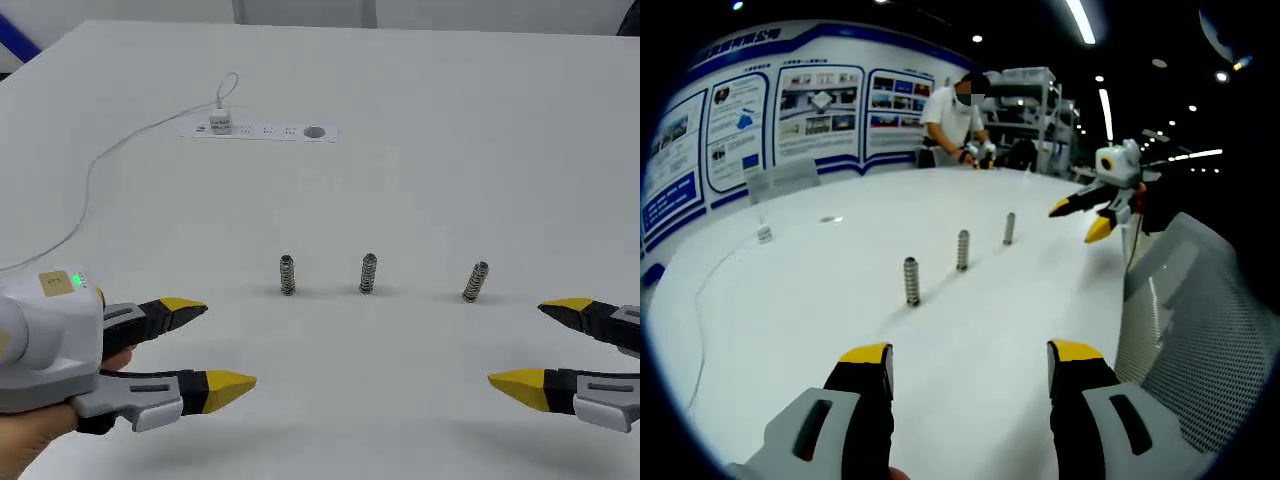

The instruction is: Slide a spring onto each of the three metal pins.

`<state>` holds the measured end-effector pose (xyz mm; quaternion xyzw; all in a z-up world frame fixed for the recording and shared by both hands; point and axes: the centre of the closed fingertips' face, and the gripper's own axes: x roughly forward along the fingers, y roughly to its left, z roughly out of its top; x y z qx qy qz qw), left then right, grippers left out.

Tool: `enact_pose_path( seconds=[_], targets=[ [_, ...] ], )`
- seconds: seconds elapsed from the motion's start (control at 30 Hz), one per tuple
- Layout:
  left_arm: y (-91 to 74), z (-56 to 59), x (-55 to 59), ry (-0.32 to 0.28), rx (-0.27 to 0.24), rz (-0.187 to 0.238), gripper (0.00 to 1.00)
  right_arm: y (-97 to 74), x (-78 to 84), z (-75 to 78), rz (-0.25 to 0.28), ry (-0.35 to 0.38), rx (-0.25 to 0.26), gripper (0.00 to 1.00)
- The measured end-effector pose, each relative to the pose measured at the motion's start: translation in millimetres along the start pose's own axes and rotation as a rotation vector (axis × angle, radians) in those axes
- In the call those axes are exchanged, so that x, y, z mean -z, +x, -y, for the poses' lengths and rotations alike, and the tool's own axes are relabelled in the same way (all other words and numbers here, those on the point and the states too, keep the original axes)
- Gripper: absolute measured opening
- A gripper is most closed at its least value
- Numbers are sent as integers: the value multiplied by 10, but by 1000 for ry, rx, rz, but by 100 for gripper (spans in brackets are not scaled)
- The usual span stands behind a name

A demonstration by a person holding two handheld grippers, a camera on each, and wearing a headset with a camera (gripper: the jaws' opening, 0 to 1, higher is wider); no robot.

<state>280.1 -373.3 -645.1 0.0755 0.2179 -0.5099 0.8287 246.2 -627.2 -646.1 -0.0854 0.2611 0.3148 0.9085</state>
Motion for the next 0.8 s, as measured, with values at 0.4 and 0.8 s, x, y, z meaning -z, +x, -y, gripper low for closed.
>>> enact_pose_path(
  seconds=[0.4,0.8],
  targets=[
    [-45,20,39,-7,-5,-6,64,6,-40,-9,7,-2,-1,67],
    [-35,34,32,-6,-1,-8,64,-30,-38,-9,8,5,2,67]
  ],
)
